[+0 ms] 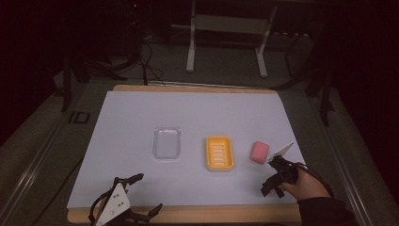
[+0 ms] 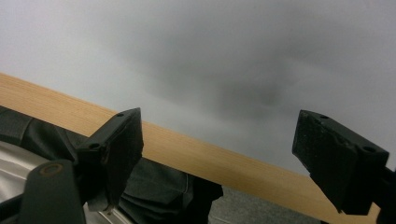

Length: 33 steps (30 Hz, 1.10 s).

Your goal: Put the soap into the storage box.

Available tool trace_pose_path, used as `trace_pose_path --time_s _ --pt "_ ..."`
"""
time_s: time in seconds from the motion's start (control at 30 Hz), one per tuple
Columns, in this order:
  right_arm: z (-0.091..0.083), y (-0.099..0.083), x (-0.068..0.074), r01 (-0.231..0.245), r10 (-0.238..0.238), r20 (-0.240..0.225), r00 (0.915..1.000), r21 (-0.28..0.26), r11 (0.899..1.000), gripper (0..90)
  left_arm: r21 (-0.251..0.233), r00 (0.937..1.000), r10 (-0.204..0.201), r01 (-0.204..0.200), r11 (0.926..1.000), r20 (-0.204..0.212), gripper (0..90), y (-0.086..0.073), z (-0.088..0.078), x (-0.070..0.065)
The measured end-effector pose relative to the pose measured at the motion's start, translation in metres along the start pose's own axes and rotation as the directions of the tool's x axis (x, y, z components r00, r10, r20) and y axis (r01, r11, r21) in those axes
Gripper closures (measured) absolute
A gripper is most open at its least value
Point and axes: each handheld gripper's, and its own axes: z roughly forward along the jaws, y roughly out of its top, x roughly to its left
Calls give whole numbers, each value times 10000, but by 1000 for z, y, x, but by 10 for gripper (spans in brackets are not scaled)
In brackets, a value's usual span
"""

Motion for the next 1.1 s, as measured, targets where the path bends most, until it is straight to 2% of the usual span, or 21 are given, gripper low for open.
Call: trace_pose_path --time_s 0.2,0.43,0.57,0.77,0.87,0.97,1.1 --pt "3 3 12 248 -247 -36 9997 393 9989 155 -10 10000 3 -3 10000 11 3 0 0 0" --pt "3 11 22 328 -326 -52 9995 456 9984 154 16 10000 14 -14 10000 -3 3 0 0 0" --pt "-2 17 28 215 -215 10 9998 272 9994 149 24 10000 21 -21 10000 -17 3 0 0 -1" --pt "-12 27 30 2 -2 99 10000 -50 10000 161 92 9999 43 -42 9999 -91 3 0 0 -1" --pt "-17 33 29 -192 190 -81 9998 -256 9995 161 199 9998 108 -106 9997 -147 3 -1 1 -1" --pt "-22 41 28 -459 476 256 9985 -645 9969 160 154 9999 78 -76 9999 -131 3 0 0 -1" --pt "-27 54 28 -654 684 276 9973 -996 9929 159 156 9999 65 -63 9999 -131 3 0 0 0"
